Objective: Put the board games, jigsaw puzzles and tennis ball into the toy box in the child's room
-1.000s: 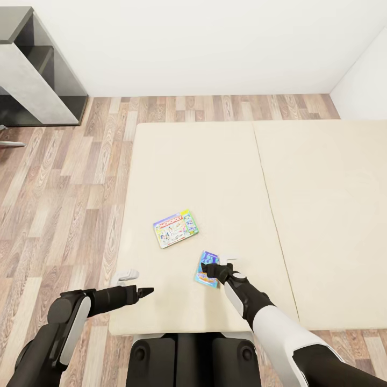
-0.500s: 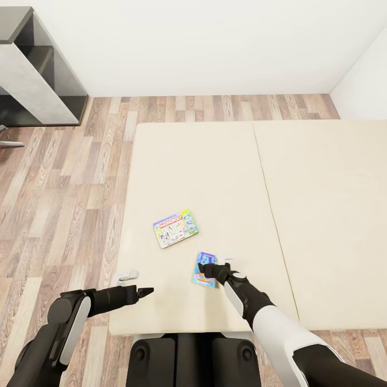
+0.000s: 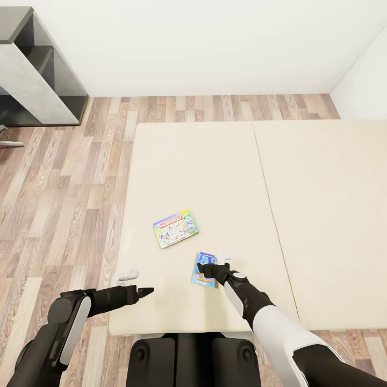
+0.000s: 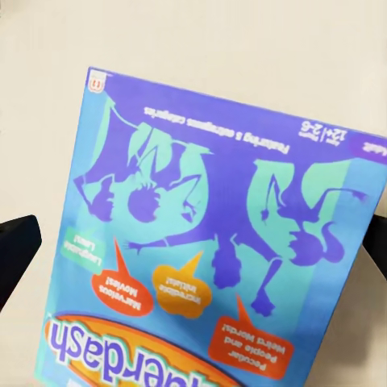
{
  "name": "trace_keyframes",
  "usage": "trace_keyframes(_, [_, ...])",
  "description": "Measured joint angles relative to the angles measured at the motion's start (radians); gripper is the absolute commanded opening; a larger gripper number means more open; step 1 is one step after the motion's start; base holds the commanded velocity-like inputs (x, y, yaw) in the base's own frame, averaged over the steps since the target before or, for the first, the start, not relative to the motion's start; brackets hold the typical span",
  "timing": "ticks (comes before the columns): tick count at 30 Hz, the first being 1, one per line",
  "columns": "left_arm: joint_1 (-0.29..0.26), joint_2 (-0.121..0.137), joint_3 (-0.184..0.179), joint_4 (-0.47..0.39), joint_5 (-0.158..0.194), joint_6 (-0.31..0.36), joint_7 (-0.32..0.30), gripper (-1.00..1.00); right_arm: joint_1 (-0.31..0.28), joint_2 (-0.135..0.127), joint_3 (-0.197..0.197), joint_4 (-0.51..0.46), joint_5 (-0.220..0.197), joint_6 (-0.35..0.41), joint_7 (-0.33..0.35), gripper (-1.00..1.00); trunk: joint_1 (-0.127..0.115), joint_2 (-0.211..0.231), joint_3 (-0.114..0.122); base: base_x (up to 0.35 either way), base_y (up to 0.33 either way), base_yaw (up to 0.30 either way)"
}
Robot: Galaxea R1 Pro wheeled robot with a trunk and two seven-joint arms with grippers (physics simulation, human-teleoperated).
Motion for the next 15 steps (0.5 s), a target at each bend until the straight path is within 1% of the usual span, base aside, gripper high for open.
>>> trace_keyframes(15, [0.001,0.000,0.000,0.000,0.000,0.000,0.000,1.00,0.000,0.000,0.000,0.000,0.000,0.000,-0.001,1.00,0.000,0.000,0.000,0.000,0.000,0.000])
